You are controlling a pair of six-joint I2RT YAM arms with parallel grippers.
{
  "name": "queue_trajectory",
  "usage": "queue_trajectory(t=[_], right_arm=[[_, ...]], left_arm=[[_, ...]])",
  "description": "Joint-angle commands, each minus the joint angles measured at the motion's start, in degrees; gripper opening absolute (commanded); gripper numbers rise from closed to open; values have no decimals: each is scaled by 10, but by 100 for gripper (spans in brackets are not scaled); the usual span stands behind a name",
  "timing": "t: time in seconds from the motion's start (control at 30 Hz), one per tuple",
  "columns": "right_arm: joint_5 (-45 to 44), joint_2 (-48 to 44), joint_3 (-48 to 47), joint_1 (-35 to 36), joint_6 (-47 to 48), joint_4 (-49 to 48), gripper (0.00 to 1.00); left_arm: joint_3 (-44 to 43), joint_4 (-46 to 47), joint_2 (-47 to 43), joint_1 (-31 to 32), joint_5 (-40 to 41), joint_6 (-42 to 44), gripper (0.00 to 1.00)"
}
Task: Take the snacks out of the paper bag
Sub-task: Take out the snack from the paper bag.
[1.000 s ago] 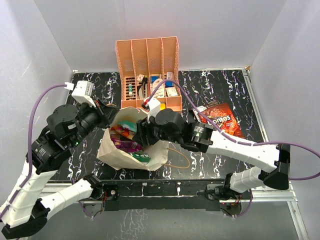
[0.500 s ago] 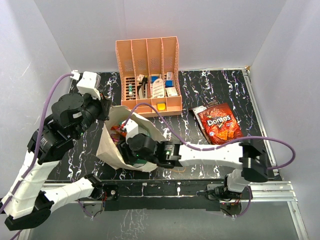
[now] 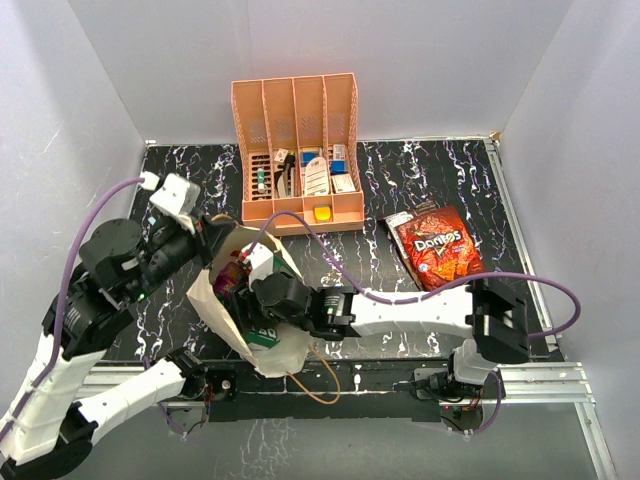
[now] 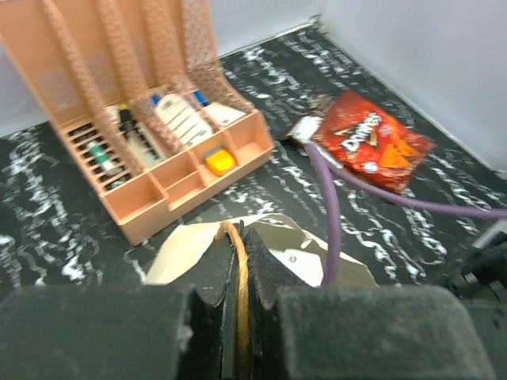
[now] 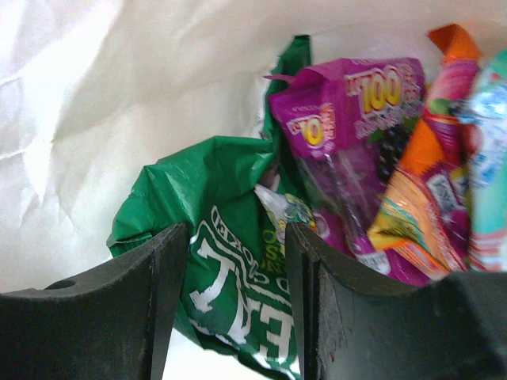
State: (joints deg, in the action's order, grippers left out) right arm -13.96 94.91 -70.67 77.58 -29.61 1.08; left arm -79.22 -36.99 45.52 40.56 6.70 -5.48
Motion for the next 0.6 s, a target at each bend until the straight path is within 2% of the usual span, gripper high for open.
queue_trajectory(t=[0.0, 0.2, 0.33, 0.57], right_arm=[[-61, -67, 19, 1, -4, 62, 54], [-125, -67, 20, 18, 22, 136, 54], [-185, -41, -7, 36, 39, 165, 53], [-140, -31, -21, 53, 54, 154, 53]], left_arm=[[44, 80, -46, -2, -118, -21, 0], [83, 128, -65, -2, -187, -30, 0], [91, 127, -69, -2, -183, -24, 0], [94, 127, -76, -2, -177, -20, 0]])
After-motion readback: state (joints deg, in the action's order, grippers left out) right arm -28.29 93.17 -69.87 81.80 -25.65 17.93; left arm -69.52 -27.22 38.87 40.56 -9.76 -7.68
